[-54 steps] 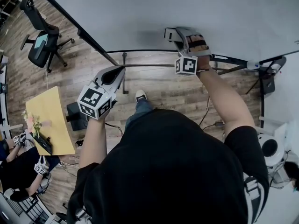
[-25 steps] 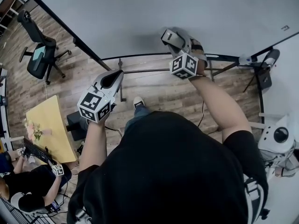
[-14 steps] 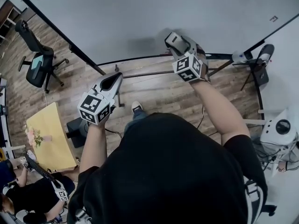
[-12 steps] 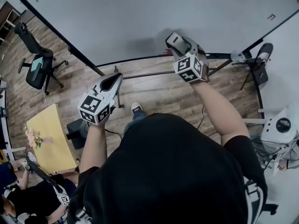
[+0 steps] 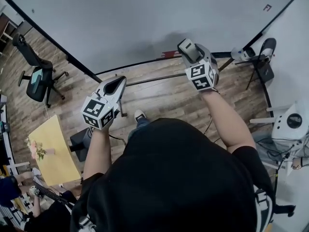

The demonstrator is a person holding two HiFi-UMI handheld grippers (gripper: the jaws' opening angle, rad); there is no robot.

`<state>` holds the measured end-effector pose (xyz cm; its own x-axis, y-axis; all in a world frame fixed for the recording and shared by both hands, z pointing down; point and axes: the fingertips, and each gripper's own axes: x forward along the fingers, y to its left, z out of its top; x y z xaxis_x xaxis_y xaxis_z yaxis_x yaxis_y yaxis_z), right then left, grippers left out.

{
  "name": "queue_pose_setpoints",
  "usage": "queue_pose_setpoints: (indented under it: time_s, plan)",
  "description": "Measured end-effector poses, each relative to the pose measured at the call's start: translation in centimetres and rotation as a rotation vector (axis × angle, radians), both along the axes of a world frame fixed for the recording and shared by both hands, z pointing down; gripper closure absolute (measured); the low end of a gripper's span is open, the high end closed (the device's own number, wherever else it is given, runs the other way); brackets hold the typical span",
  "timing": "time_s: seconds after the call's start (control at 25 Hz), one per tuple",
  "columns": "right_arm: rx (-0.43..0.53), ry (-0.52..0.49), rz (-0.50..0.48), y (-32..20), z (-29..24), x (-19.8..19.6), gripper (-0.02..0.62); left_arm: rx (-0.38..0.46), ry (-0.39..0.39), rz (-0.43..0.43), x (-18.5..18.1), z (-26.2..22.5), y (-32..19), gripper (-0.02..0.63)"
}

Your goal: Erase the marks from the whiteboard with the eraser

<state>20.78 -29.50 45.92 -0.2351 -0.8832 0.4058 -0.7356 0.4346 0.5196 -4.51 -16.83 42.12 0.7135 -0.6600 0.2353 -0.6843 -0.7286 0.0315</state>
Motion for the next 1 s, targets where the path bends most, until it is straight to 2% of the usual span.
queue_pose_setpoints:
  time_s: [0.68,1.0]
  plan:
    - [-0.056,-0.21,0.14,4.3,1.3,9.5,0.333,-0.007,-0.028,0.048,3.8,0.5,1.1,0.595]
    - [-0.045,-0.291,0.154,5.6,-0.1,11.3,0.333,-0.002,-0.032,0.06,5.4,0.3,1.5,0.595]
